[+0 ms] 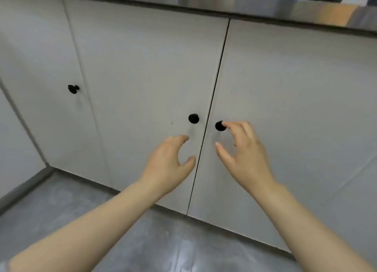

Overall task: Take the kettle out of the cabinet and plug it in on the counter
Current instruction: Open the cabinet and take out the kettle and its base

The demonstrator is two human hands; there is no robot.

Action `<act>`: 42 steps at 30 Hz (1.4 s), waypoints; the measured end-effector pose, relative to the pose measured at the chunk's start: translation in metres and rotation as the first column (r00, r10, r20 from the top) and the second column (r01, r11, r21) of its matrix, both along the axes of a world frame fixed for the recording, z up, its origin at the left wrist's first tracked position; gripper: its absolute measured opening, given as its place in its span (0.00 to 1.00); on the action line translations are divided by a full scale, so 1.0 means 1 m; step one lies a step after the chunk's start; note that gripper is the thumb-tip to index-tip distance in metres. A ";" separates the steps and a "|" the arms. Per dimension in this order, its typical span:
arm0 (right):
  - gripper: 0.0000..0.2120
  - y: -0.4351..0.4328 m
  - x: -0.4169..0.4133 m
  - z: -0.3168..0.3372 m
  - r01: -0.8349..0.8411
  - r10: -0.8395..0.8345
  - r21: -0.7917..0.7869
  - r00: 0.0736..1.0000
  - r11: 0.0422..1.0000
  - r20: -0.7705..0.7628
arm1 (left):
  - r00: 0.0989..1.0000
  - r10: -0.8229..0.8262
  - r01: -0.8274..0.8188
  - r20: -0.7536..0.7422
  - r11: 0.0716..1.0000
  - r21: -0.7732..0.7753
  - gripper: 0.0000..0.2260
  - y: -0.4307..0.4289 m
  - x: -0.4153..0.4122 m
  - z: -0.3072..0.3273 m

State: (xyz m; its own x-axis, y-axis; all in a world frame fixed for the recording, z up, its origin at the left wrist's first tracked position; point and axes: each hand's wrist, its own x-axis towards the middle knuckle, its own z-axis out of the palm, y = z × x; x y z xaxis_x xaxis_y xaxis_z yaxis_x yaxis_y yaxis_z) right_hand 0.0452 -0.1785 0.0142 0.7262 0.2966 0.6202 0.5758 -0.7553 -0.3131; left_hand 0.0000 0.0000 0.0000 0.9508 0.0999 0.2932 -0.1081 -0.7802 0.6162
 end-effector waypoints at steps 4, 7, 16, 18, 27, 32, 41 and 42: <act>0.21 0.008 0.005 -0.009 0.027 -0.031 0.064 0.998 0.998 0.060 | 0.991 0.009 -0.010 0.131 1.000 0.008 0.24 0.006 -0.004 -0.006; 0.20 0.012 0.012 -0.011 0.061 -0.064 0.061 0.997 0.996 0.051 | 0.993 0.037 -0.035 0.111 0.999 -0.024 0.24 0.014 -0.008 -0.012; 0.15 0.030 0.019 -0.019 0.121 -0.126 0.155 0.992 0.981 0.025 | 0.991 0.043 -0.040 0.125 0.999 -0.026 0.25 0.028 -0.003 -0.016; 0.15 0.036 0.015 -0.020 0.140 -0.143 0.216 0.990 0.966 -0.003 | 0.990 0.028 -0.021 0.136 0.998 -0.055 0.27 0.025 0.004 -0.013; 0.16 0.035 -0.004 -0.019 0.123 -0.121 0.224 0.992 0.967 -0.023 | 0.965 -0.155 0.150 0.213 0.988 0.037 0.29 0.020 0.035 0.015; 0.17 0.033 -0.022 -0.017 0.125 -0.124 0.203 0.992 0.971 -0.018 | 0.970 -0.210 0.203 0.122 0.977 0.065 0.27 0.024 0.040 0.016; 0.16 0.026 -0.087 -0.016 0.150 -0.145 0.244 0.989 0.958 -0.036 | 0.977 -0.197 0.184 0.082 0.972 0.147 0.26 0.024 0.045 0.024; 0.16 0.024 -0.095 -0.016 0.150 -0.148 0.243 0.989 0.958 -0.028 | 0.976 -0.199 0.187 0.086 0.973 0.135 0.27 0.024 0.046 0.021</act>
State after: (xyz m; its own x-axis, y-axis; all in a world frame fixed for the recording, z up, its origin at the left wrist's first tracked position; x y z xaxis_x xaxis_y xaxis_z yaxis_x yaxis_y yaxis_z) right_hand -0.0497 -0.1544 -0.0018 0.7571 0.0251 0.6528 0.4585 -0.7323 -0.5035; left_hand 0.0459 0.0242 0.0215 0.9144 -0.1263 0.3846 -0.3193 -0.8090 0.4934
